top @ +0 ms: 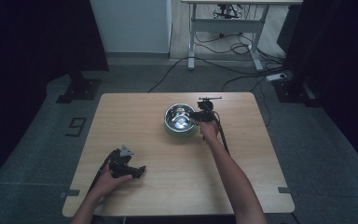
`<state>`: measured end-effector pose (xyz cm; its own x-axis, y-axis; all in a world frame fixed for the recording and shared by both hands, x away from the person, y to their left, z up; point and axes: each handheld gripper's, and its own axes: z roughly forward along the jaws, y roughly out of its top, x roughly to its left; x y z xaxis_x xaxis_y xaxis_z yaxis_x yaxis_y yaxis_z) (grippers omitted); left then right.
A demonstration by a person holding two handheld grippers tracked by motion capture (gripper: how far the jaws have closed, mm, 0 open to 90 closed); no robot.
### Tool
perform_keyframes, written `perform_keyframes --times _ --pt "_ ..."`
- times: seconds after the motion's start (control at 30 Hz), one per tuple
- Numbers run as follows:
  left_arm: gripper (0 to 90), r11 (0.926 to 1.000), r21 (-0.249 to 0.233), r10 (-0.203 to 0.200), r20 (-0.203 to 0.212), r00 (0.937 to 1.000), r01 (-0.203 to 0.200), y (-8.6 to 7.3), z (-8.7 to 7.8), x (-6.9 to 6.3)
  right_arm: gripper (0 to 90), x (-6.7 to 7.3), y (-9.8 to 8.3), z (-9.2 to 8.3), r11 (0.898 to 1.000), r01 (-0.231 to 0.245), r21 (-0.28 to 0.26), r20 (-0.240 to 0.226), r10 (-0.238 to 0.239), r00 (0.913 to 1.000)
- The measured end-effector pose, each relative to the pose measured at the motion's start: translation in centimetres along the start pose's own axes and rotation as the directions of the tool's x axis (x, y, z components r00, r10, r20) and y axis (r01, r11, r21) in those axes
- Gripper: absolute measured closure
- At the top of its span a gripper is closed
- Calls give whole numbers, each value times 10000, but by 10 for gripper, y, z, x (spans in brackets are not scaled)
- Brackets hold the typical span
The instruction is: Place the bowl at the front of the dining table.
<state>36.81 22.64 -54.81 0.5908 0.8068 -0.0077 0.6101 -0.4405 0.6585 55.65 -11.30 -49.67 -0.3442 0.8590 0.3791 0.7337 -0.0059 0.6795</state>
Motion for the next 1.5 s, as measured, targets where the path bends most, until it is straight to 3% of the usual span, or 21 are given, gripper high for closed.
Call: perform_keyframes --times 0.5,1.5 --pt "0 10000 1 -3 1 10000 3 0 0 0 858 -5 6 13 9998 -208 77 110 207 9997" --pt "0 10000 -5 0 3 10000 0 0 0 0 844 -20 -7 37 9952 -936 301 561 918 9942"
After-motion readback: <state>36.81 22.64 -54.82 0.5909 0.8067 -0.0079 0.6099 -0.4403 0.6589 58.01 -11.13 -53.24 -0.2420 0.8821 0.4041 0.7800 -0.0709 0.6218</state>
